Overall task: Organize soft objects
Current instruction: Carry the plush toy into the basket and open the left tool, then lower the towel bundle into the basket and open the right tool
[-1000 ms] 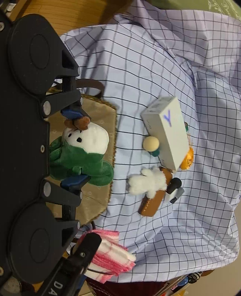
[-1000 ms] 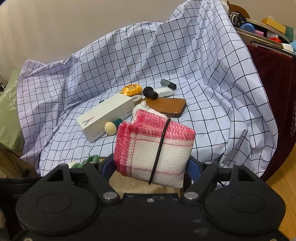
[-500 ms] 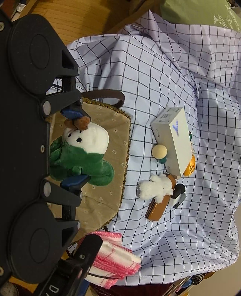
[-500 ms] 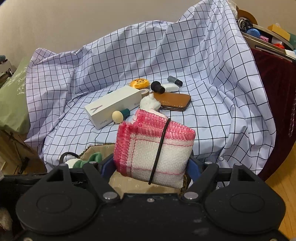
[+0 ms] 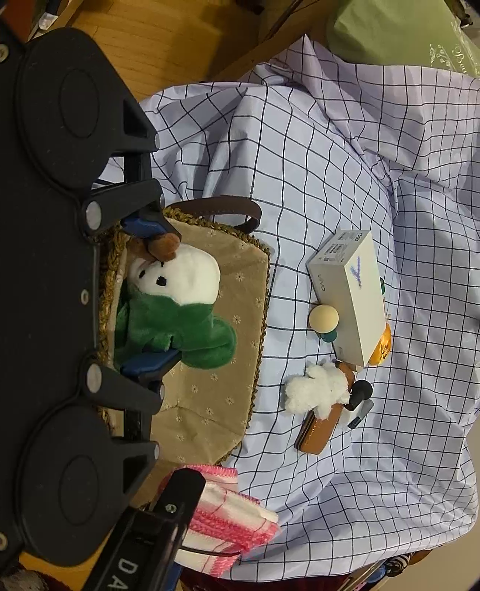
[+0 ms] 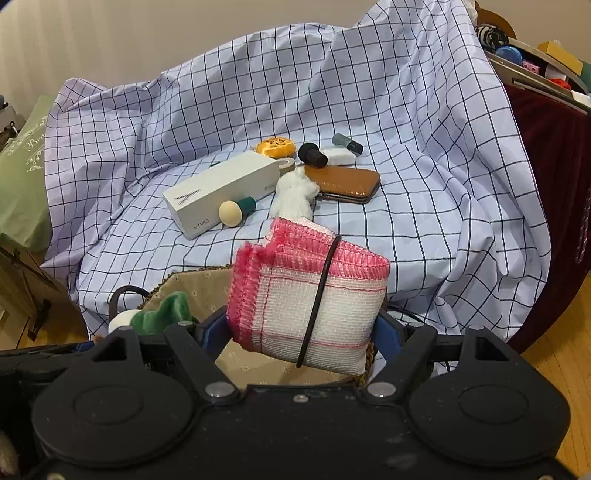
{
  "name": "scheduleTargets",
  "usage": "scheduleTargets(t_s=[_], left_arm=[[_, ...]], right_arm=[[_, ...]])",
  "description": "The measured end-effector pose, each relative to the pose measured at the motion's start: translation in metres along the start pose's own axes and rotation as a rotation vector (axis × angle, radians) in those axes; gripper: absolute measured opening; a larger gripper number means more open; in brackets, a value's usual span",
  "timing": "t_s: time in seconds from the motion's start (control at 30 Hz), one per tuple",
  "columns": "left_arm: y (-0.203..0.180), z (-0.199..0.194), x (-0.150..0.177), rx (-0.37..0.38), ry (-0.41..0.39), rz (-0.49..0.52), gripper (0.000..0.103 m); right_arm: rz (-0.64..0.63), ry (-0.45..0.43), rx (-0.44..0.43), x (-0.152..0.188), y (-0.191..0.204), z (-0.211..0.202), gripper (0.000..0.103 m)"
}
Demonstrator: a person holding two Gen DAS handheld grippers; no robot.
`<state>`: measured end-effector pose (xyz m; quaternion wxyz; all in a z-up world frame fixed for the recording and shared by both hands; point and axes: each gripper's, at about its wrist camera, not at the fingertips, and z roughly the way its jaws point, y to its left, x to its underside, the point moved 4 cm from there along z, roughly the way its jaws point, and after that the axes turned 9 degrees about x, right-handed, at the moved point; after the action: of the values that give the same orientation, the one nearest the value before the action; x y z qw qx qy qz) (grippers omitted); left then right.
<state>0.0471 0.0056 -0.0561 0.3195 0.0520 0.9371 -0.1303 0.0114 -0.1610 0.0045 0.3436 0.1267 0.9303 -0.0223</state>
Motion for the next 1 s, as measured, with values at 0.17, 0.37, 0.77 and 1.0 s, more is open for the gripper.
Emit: scheduleTargets(t_s=[0.17,0.37,0.77,1.0], left_arm=[[-0.001,-0.003,0.003,-0.013,0.000,0.015,0.063],[-0.005,-0.006,0.005,-0.039,-0.004,0.044,0.069],[0.001,-0.011,0.006,-0.081,-0.011,0.035,0.083],[0.002,-0.011,0.005,-0.078,-0.013,0.029,0.084]], right_arm=[[-0.001,0.020,0.003,0.002,0.000,0.003,0.078],[0.001,0.040,0.006,0.003,-0.001,0.007,0.078],[0.007,0.059,-0.010,0.003,0.000,0.010,0.079],[0.002,0.044,-0.020,0.001,0.000,0.007,0.080]])
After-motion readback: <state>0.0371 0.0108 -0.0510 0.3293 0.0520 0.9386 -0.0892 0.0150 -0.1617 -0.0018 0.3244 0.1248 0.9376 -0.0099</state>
